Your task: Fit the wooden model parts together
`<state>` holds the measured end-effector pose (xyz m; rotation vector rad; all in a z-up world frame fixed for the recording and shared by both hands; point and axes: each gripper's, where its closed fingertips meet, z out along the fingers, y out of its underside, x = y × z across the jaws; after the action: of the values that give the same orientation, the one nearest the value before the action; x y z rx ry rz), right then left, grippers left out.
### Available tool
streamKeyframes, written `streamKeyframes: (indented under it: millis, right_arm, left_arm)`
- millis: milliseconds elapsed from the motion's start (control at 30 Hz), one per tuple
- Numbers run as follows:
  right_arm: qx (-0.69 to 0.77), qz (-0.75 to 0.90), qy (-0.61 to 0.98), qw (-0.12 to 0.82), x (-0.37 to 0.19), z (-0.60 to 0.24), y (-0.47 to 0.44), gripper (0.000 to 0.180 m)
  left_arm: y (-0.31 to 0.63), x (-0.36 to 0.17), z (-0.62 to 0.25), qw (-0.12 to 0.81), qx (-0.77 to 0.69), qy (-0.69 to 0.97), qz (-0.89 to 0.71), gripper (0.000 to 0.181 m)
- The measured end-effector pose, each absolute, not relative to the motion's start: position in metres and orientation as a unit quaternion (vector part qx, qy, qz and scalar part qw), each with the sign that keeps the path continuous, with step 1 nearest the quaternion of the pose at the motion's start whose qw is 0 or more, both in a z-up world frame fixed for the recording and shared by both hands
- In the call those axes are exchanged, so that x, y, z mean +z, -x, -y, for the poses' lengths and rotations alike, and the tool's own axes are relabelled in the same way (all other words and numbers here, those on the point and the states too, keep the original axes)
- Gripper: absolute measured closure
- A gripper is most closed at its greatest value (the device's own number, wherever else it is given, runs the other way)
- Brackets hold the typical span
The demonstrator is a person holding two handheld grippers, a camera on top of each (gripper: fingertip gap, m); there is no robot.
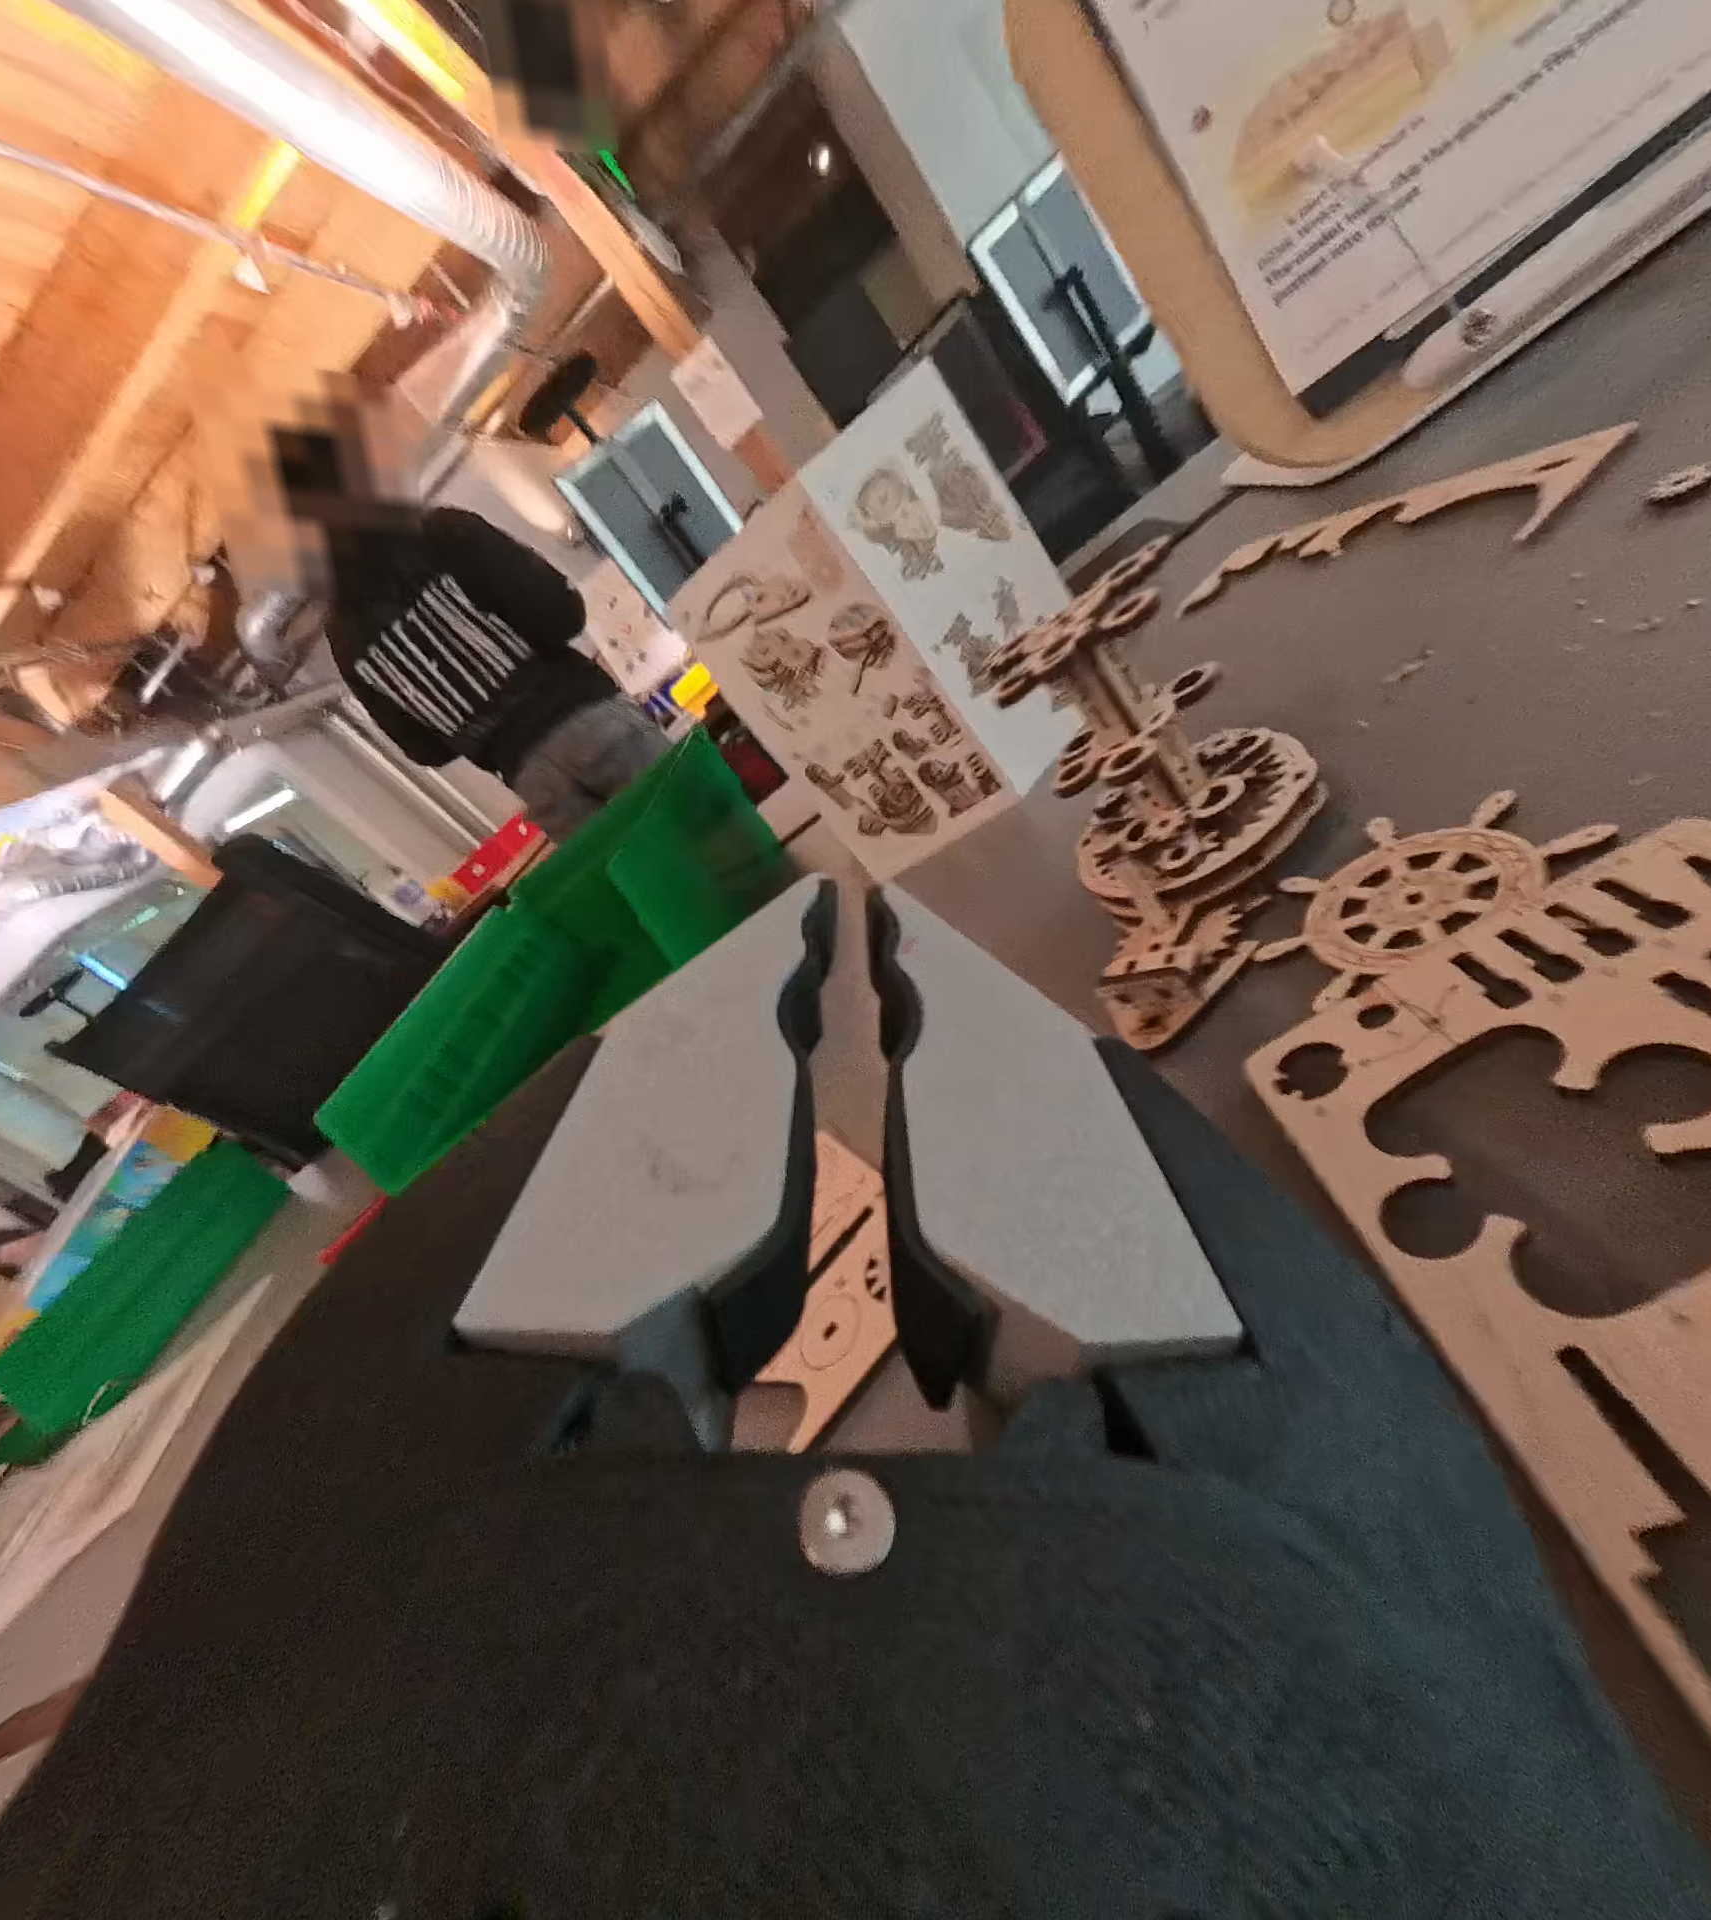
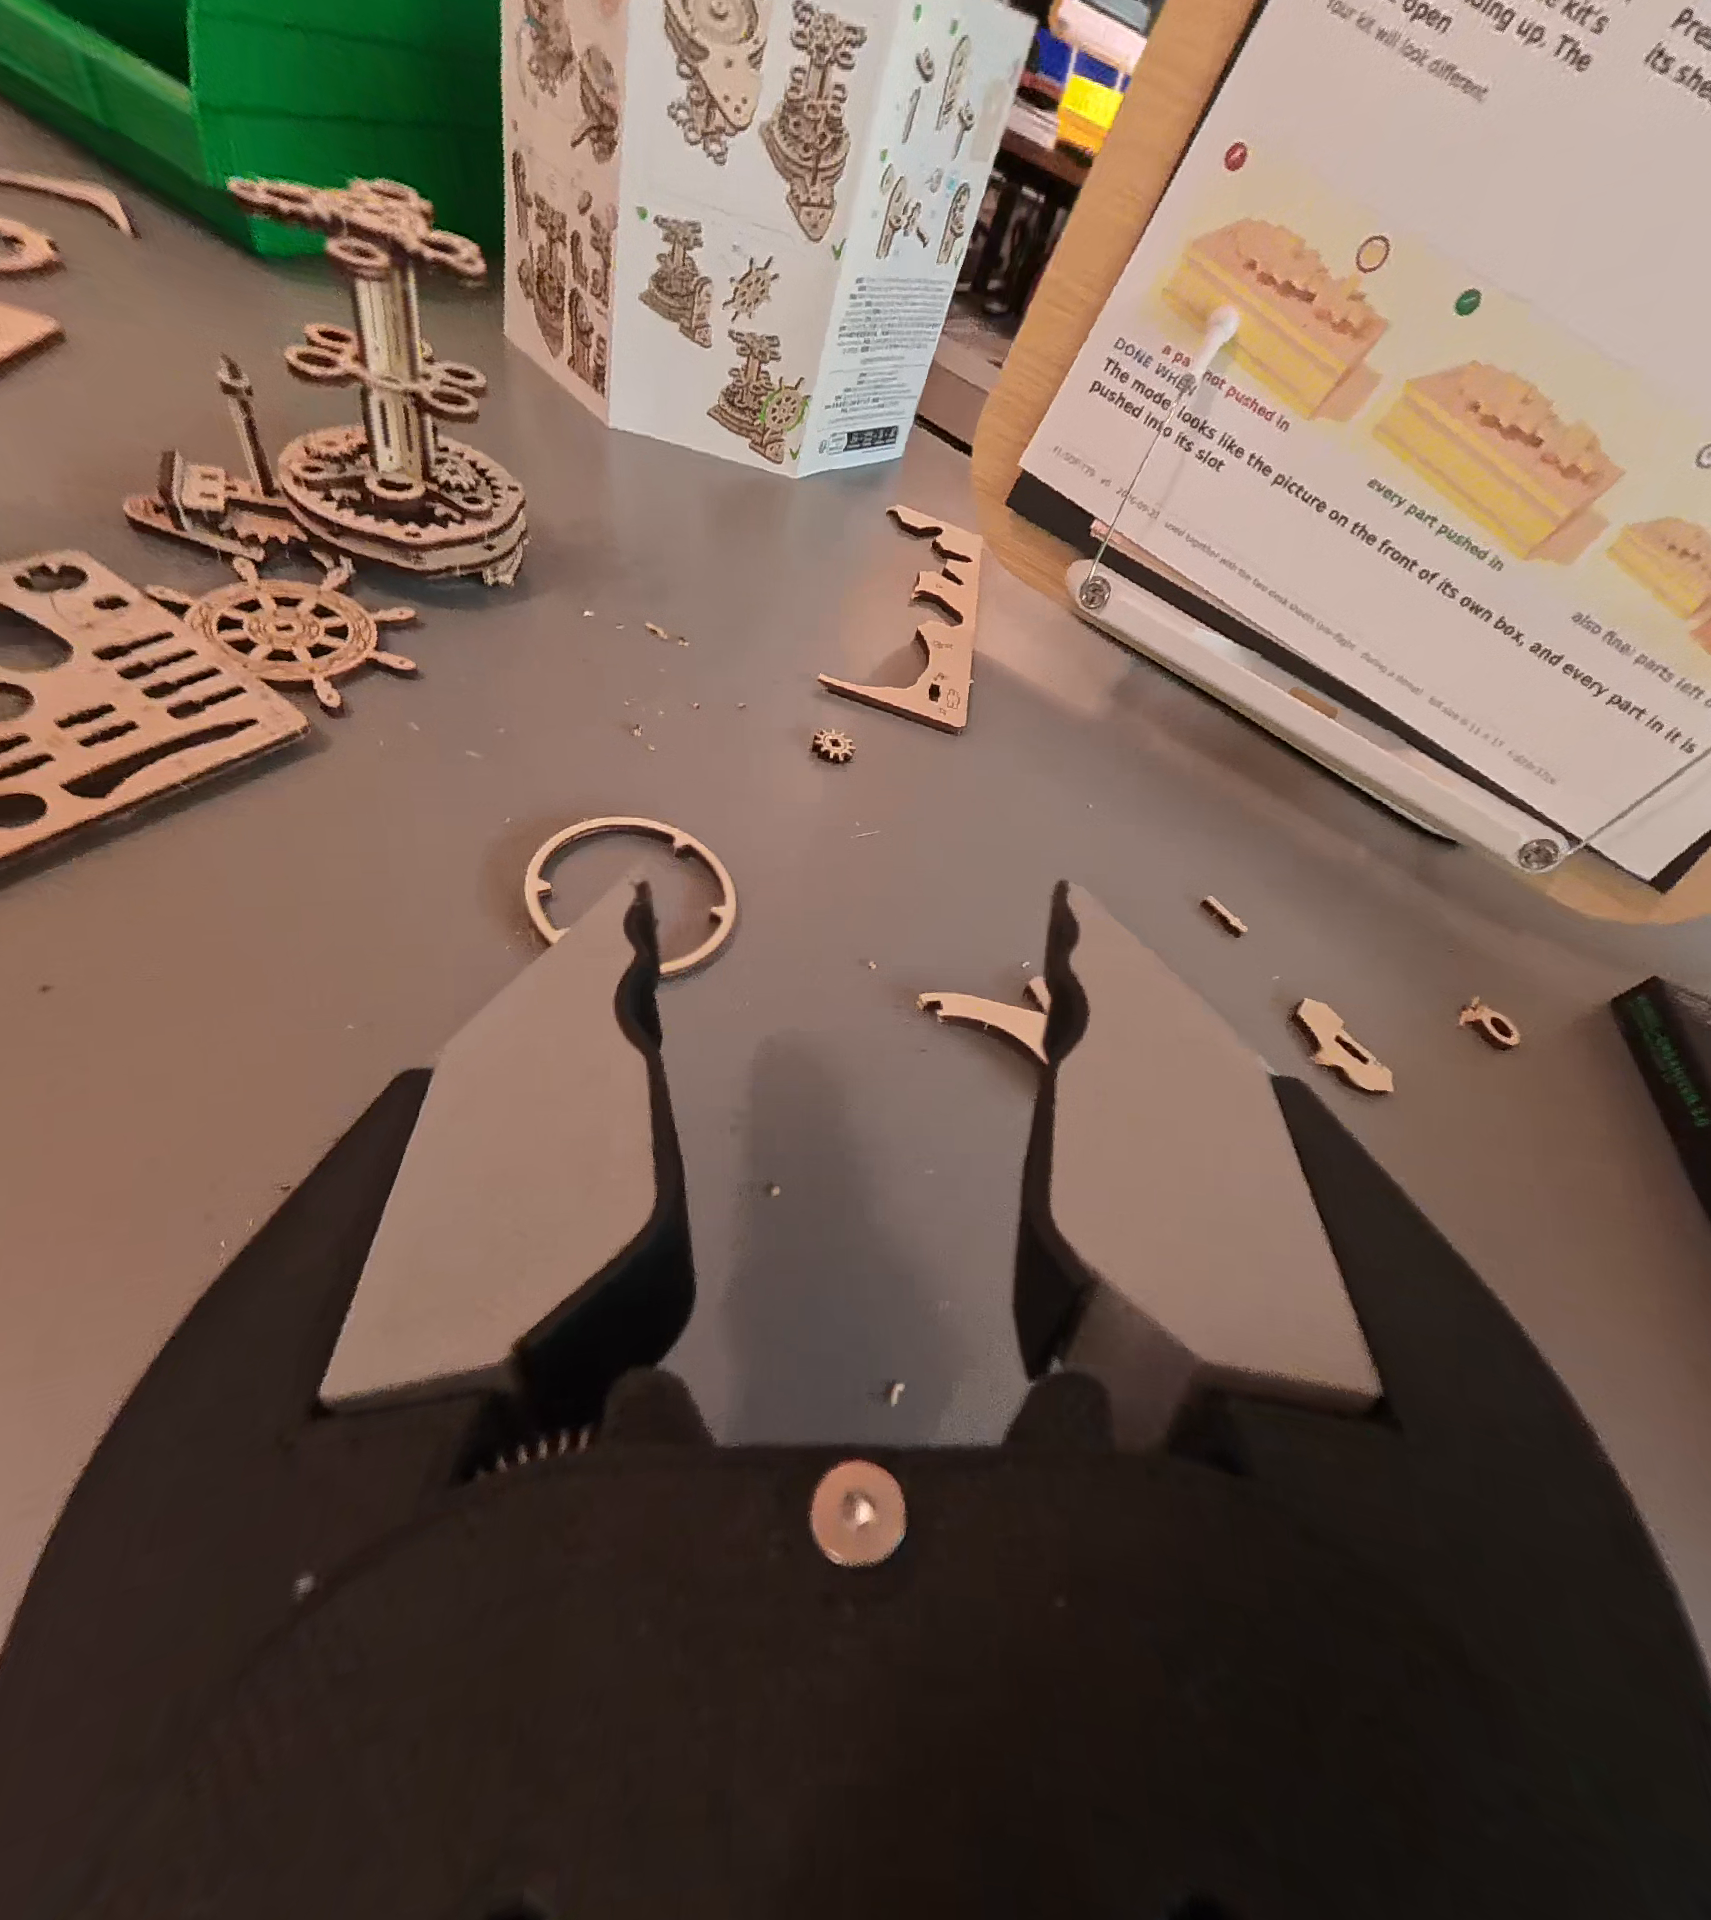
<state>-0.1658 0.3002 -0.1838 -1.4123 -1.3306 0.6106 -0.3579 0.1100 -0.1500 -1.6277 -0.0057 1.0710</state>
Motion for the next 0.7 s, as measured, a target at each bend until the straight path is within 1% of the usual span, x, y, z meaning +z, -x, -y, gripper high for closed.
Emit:
streamKeyframes:
  millis: [67,133,167,267,333,367,433,500,600,633,700]
  right_arm:
    - [0.245,0.559,0.586,0.533,-0.184,-0.297,0.165,0.105]
    - [0.245,0.557,0.579,0.543,-0.181,-0.293,0.163,0.104]
    - [0.243,0.557,0.574,0.548,-0.179,-0.291,0.163,0.105]
    - [0.213,0.563,0.567,0.562,-0.180,-0.290,0.161,0.102]
    - [0.204,0.564,0.561,0.570,-0.178,-0.285,0.159,0.102]
    - [0.206,0.562,0.556,0.577,-0.175,-0.281,0.158,0.103]
    - [0.219,0.567,0.544,0.578,-0.170,-0.263,0.157,0.104]
    - [0.222,0.577,0.530,0.580,-0.161,-0.242,0.156,0.104]
    - [0.235,0.592,0.523,0.565,-0.148,-0.209,0.151,0.098]
    - [0.238,0.595,0.524,0.561,-0.142,-0.200,0.148,0.095]
    - [0.237,0.600,0.523,0.557,-0.129,-0.189,0.141,0.088]
  left_arm:
    - [0.338,-0.154,-0.117,0.566,0.429,0.704,-0.019,0.153]
    - [0.328,-0.159,-0.120,0.557,0.400,0.728,-0.003,0.139]
    - [0.323,-0.162,-0.122,0.554,0.383,0.739,0.004,0.126]
    - [0.304,-0.169,-0.126,0.553,0.324,0.768,0.019,0.105]
    - [0.292,-0.163,-0.126,0.564,0.301,0.768,0.032,0.090]
    - [0.285,-0.158,-0.125,0.572,0.288,0.767,0.035,0.086]
    - [0.272,-0.145,-0.123,0.584,0.269,0.765,0.035,0.087]
    - [0.262,-0.134,-0.119,0.577,0.256,0.775,0.036,0.087]
    - [0.248,-0.109,-0.109,0.610,0.231,0.757,0.052,0.090]
    - [0.246,-0.103,-0.103,0.613,0.242,0.751,0.047,0.094]
    - [0.253,-0.088,-0.086,0.610,0.278,0.741,0.047,0.095]
